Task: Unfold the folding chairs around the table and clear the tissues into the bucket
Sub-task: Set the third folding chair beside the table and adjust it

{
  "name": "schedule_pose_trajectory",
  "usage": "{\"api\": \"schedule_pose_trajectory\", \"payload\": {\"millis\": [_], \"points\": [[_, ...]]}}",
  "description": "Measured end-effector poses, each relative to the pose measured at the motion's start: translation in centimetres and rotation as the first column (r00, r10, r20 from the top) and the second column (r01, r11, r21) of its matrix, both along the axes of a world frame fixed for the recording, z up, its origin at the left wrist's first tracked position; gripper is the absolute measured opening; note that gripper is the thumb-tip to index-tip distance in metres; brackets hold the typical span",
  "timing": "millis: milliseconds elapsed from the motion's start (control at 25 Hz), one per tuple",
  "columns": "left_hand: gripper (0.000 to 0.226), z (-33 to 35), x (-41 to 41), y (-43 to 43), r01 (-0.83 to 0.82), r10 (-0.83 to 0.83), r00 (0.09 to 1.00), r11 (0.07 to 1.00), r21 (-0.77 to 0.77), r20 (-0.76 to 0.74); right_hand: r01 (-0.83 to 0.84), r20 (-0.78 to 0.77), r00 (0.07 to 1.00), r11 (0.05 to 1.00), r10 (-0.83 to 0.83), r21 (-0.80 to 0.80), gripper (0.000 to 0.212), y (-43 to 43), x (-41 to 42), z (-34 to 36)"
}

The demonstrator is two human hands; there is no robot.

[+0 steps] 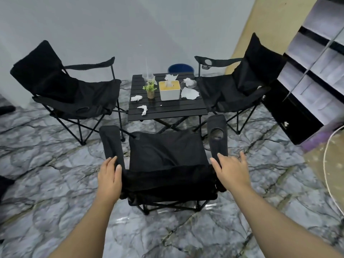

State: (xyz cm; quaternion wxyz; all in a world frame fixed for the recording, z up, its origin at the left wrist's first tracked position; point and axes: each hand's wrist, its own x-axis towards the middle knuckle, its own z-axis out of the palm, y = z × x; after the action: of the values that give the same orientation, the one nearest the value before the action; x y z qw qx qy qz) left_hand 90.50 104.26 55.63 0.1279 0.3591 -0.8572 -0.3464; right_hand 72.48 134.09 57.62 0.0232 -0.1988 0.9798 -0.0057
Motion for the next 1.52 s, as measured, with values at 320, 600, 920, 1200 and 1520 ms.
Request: {"api": "schedule_pose_trajectory", "payload": {"millis": [320, 600, 920, 1200, 1520], "points": [[0.044, 0.1, -7.0, -1.7, 0.132, -0.132, 0.99, 0.991, 0.014, 0.047, 0.032, 0.002, 0.999, 0.995, -0.032, -0.091, 0.07, 0.6, -6.8, -1.4], [0.046, 0.1, -9.1, -2.1, 0.168, -0.166, 0.982, 0.986, -0.012, 0.085, 0.065, 0.086, 0.994, 0.997, -0.062, -0.029, 0.049, -0.3, -10.6, -1.2], [0.048, 1.2, -8.2, -2.3, 0.18, -0.168, 0.97, 0.982, -0.056, 0.178, 0.015, 0.169, 0.986, 0.999, -0.01, -0.028, 0.047, -1.0, -8.9, 0.8], [0.05, 5.4, -0.4, -5.5, 0.047, 0.014, 0.968, 0.97, -0.237, 0.25, -0.328, 0.2, 0.904, 0.914, 0.377, -0.239, 0.047, -16.2, -1.1, 4.1], [0.053, 2.6, 16.6, -13.9, -0.422, 0.477, 0.829, 0.876, -0.234, 0.29, -0.746, 0.283, 0.578, 0.636, 0.765, -0.197, 0.054, -39.4, 17.4, 2.8]]}}
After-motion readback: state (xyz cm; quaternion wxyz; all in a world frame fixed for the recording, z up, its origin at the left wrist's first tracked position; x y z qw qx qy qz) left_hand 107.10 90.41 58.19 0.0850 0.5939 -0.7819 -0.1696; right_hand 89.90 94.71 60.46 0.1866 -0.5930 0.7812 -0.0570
